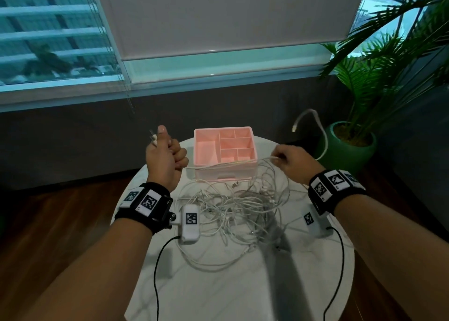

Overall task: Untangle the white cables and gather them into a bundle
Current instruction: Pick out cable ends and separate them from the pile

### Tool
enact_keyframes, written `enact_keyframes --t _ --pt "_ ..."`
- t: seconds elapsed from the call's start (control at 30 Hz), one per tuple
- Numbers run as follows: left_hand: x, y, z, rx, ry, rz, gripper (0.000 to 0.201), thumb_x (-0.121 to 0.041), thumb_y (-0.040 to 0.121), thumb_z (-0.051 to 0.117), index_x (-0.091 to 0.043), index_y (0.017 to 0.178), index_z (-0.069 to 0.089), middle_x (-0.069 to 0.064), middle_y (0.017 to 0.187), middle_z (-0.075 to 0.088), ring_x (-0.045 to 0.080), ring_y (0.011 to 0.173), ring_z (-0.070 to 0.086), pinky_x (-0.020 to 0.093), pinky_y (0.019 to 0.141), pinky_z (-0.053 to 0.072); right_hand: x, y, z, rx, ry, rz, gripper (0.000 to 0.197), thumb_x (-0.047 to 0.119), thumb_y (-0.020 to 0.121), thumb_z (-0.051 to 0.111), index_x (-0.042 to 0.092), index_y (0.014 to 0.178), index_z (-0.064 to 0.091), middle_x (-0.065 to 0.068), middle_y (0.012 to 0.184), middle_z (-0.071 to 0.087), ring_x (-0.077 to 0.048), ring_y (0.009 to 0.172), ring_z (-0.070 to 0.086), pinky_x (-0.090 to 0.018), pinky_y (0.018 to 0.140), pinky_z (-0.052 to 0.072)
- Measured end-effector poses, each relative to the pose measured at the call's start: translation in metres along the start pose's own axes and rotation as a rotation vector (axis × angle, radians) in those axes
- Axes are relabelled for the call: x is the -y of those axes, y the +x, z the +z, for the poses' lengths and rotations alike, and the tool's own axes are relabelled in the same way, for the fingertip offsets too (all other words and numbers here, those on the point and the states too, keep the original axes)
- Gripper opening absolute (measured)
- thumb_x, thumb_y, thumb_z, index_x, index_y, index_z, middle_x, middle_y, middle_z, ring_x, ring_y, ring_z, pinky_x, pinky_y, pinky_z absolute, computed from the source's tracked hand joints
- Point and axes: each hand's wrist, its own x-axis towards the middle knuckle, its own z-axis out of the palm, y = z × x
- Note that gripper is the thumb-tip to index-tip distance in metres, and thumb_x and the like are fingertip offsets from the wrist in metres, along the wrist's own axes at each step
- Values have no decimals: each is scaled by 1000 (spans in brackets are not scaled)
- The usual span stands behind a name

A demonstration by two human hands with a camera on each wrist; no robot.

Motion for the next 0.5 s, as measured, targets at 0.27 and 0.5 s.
enact_keyframes --t 0.27,0.5 --pt "1 2 -18 -84 -5 14 46 -43 108 40 -23 68 33 -7 52 24 5 41 16 16 37 14 -31 -7 -9 13 -19 203 8 17 97 54 20 91 56 -6 83 68 -21 74 63 -30 65 46" --pt "-1 6 -22 -93 10 11 46 -42 108 40 -22 68 32 -8 51 26 4 39 17 15 36 15 -32 7 -37 -249 261 190 19 21 99 53 18 82 61 -5 68 69 -32 67 65 -43 64 52"
